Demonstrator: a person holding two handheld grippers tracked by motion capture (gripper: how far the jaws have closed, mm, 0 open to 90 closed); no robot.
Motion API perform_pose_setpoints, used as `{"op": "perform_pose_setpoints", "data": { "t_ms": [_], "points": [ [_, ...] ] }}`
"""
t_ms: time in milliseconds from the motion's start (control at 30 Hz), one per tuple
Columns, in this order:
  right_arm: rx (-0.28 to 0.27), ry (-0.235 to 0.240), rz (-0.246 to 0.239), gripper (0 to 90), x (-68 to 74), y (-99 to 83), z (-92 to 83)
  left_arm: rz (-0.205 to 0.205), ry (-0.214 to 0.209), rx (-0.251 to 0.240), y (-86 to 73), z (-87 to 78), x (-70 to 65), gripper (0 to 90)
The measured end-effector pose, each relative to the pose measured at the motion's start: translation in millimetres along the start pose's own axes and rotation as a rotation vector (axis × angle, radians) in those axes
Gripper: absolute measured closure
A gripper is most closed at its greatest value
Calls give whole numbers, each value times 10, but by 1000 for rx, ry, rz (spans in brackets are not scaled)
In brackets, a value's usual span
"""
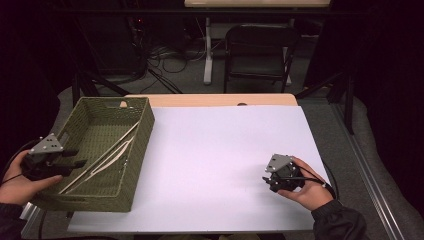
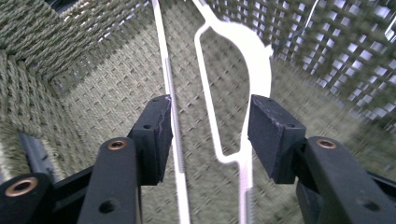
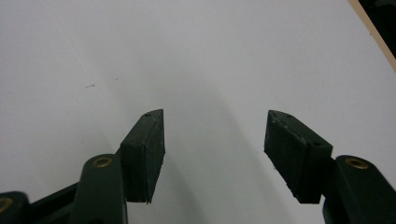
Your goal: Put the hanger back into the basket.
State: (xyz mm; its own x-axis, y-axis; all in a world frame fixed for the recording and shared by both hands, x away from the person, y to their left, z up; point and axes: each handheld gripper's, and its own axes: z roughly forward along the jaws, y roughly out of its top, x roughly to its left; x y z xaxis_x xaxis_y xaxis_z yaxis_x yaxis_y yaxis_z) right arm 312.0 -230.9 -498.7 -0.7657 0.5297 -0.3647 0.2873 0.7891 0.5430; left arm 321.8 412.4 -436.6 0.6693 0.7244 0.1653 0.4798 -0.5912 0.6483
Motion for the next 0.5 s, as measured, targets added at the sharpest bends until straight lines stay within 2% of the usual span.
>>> {"op": "perform_pose_setpoints", "data": {
  "t_ms": [33,67,100,167,333,400,467,500],
  "points": [
    [-4,0,6,378,-1,-3,-8,-15,4,-6,2,-11,-12,489],
    [15,2,5,378,-8,-2,-30,-37,14,-25,5,-27,-38,483],
    [-11,0,27,376,-5,-21,-30,-44,19,-28,8,-34,-47,477],
    [-8,-10,36,376,-7,-38,-47,-75,31,-46,21,-61,-93,473],
    [-17,-37,107,381,-7,-128,-114,-145,24,-136,81,-163,-273,462],
    [-31,-48,150,381,-3,-179,-144,-154,25,-165,123,-194,-387,464],
    [-56,-61,197,382,1,-238,-170,-152,29,-164,157,-207,-470,464],
    [-45,-71,222,383,5,-262,-196,-150,30,-168,171,-216,-517,464]
  ]
}}
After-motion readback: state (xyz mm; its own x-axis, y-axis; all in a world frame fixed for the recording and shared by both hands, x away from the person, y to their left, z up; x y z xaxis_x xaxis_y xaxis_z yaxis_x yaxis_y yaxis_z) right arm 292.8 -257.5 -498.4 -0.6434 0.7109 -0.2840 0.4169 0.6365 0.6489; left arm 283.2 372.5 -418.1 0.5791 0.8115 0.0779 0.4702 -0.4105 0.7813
